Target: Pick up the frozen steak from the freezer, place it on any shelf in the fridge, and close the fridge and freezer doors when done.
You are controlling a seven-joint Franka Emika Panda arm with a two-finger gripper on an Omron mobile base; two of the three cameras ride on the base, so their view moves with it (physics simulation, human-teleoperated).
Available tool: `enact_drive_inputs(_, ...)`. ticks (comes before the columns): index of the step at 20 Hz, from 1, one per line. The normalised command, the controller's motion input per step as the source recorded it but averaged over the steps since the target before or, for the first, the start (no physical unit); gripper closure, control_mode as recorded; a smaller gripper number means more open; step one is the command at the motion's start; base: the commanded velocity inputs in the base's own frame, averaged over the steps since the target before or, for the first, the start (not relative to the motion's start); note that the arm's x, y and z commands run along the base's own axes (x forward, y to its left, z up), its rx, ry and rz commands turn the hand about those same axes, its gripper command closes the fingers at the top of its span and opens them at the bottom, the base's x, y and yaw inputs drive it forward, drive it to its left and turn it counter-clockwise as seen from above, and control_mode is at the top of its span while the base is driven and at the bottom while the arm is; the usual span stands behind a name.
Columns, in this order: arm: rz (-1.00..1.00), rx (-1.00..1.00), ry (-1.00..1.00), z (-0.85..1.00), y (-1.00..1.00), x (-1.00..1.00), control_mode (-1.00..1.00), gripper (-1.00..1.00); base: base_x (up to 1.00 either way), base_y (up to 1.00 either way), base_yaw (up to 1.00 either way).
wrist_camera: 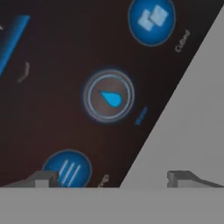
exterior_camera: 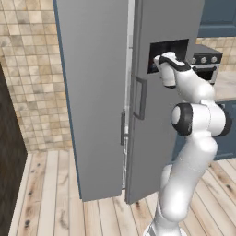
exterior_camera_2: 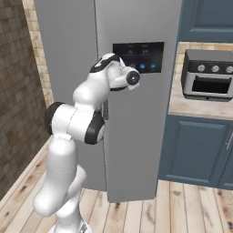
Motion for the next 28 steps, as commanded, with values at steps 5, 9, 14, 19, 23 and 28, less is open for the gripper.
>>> enact_drive_inputs(5,-0.06,-0.02,0.04,0.00,0.23,0.44,-1.00,-1.00,0.00,0.00,0.00)
enact_drive_inputs(9,-0.06,-0.02,0.05,0.00,0.25,0.08,-1.00,-1.00,0.00,0.00,0.00)
enact_drive_inputs(14,-0.02,-0.03,0.00,0.00,0.64,0.07,-1.00,-1.00,0.00,0.00,0.00)
enact_drive_inputs(19,0.00,0.00,-0.01,0.15,0.48,0.36,-1.00,-1.00,0.00,0.00,0.00)
enact_drive_inputs(23,0.00,0.00,-0.02,0.21,0.50,0.36,-1.00,-1.00,0.00,0.00,0.00)
enact_drive_inputs(28,0.00,-0.03,0.00,0.04,0.39,0.60,-1.00,-1.00,0.00,0.00,0.00)
